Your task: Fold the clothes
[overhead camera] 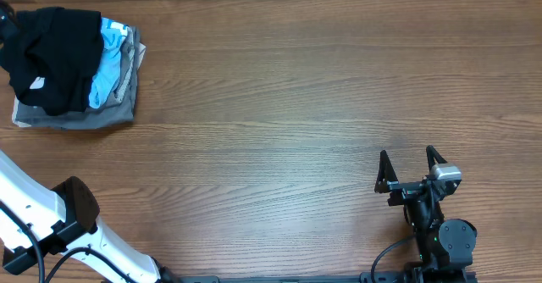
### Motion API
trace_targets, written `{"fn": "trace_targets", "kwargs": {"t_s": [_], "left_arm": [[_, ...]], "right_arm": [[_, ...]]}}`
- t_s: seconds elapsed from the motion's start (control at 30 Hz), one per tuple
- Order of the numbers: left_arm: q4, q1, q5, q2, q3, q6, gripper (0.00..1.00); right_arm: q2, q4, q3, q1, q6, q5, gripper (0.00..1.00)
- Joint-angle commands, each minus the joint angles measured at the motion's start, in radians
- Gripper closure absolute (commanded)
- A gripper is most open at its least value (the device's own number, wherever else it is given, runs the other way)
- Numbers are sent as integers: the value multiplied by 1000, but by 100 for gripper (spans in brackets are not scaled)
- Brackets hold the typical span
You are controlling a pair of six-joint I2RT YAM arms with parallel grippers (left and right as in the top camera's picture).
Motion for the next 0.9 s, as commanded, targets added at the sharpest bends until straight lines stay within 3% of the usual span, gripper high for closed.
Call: {"fn": "trace_targets", "kwargs": {"t_s": [0.0,0.87], "left_arm": [[-1,-2,8,3,2,22,0],[-1,-33,8,14,-5,22,0]], "right_arm": [[-10,5,-11,4,1,9,0],[-10,5,-11,4,0,9,0]]}}
